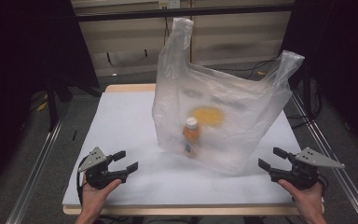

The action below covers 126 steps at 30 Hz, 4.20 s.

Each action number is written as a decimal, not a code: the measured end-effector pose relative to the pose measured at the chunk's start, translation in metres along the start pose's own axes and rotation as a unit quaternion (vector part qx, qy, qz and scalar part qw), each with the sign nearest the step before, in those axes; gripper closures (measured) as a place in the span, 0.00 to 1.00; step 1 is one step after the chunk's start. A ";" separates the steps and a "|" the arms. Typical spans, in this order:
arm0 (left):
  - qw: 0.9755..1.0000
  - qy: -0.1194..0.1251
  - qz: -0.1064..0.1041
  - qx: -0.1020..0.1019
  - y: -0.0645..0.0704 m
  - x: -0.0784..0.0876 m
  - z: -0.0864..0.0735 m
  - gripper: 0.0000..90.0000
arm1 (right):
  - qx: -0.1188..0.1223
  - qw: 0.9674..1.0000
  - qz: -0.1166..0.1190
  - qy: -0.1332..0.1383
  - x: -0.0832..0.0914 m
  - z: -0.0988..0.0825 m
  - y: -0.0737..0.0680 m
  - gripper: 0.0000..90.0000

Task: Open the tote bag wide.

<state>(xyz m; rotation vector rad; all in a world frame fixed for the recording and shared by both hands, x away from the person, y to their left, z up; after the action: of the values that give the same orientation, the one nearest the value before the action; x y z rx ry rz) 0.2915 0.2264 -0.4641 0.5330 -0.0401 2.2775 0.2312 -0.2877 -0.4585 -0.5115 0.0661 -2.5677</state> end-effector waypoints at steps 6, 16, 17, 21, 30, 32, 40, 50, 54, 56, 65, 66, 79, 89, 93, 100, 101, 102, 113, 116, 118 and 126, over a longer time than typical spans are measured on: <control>1.000 -0.004 -0.011 0.003 -0.001 0.000 -0.001 0.33 | -0.002 1.000 0.008 -0.005 0.001 0.000 0.000 0.33; 0.999 -0.014 -0.031 -0.001 0.002 0.000 -0.002 0.55 | 0.001 0.999 0.043 -0.012 -0.002 -0.001 0.000 0.61; 0.999 -0.014 -0.035 -0.002 0.003 0.000 -0.002 0.59 | 0.001 0.999 0.044 -0.011 -0.002 -0.001 0.000 0.63; 0.999 -0.013 -0.051 0.003 0.004 0.001 -0.002 0.80 | 0.003 0.998 0.067 -0.013 -0.003 -0.001 -0.002 0.81; 0.997 -0.024 -0.078 -0.005 0.011 0.004 -0.002 1.00 | 0.006 0.996 0.092 -0.022 -0.006 0.001 -0.006 1.00; 0.996 -0.027 -0.081 -0.009 0.013 0.003 -0.001 1.00 | 0.008 0.995 0.091 -0.026 -0.006 0.002 -0.008 1.00; 0.994 -0.025 -0.107 -0.020 0.023 -0.001 0.008 1.00 | 0.009 0.994 0.110 -0.026 -0.004 0.015 -0.016 1.00; 0.990 -0.054 -0.121 -0.038 0.038 -0.019 0.030 1.00 | 0.016 0.991 0.133 -0.014 -0.006 0.046 -0.021 1.00; 0.988 -0.049 -0.136 -0.048 0.045 -0.026 0.045 1.00 | 0.028 0.989 0.144 -0.011 -0.008 0.061 -0.029 1.00; 0.988 -0.055 -0.132 -0.055 0.048 -0.029 0.053 1.00 | 0.034 0.989 0.143 -0.002 -0.007 0.069 -0.033 1.00; 0.983 -0.073 -0.151 -0.071 0.057 -0.037 0.081 1.00 | 0.047 0.986 0.161 -0.008 -0.018 0.099 -0.045 1.00; 0.981 -0.075 -0.166 -0.067 0.058 -0.038 0.087 1.00 | 0.049 0.986 0.161 -0.009 -0.020 0.102 -0.045 1.00; 0.979 -0.079 -0.170 -0.078 0.056 -0.054 0.129 1.00 | 0.064 0.979 0.189 -0.026 -0.040 0.140 -0.054 1.00; 0.979 -0.063 -0.173 -0.087 0.057 -0.070 0.164 1.00 | 0.085 0.981 0.175 -0.027 -0.057 0.191 -0.043 1.00; 0.980 -0.053 -0.174 -0.083 0.057 -0.074 0.178 1.00 | 0.088 0.981 0.174 -0.017 -0.061 0.213 -0.046 1.00; 0.977 -0.077 -0.176 -0.093 0.056 -0.083 0.186 1.00 | 0.094 0.983 0.152 -0.037 -0.081 0.246 -0.041 1.00; 0.977 -0.077 -0.176 -0.091 0.056 -0.085 0.187 1.00 | 0.094 0.984 0.147 -0.039 -0.083 0.248 -0.040 1.00; 0.977 -0.075 -0.178 -0.090 0.055 -0.086 0.188 1.00 | 0.091 0.984 0.146 -0.040 -0.086 0.250 -0.038 1.00; 0.981 -0.048 -0.165 -0.088 0.055 -0.089 0.208 1.00 | 0.084 0.987 0.114 -0.069 -0.116 0.249 -0.032 1.00; 0.981 -0.039 -0.166 -0.089 0.058 -0.088 0.215 1.00 | 0.086 0.985 0.128 -0.075 -0.120 0.237 -0.043 1.00; 0.981 -0.031 -0.168 -0.090 0.062 -0.087 0.219 1.00 | 0.089 0.983 0.136 -0.082 -0.122 0.228 -0.051 1.00; 0.981 -0.030 -0.166 -0.091 0.067 -0.092 0.230 1.00 | 0.091 0.979 0.158 -0.092 -0.131 0.204 -0.071 1.00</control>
<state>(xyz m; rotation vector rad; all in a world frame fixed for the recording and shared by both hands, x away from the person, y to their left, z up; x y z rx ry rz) 0.3839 0.0723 -0.2809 0.4725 -0.1753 1.9090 0.3769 -0.1506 -0.3041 -0.6119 -0.1401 -2.1822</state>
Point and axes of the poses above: each handheld gripper's, and its own axes: x roughly backward along the jaws, z roughly out of its top, y roughly to its right, the point moved 4 cm from there along -x, roughly forward along the jaws, and after that the axes turned 1 degree about z, right-handed, at the moved point
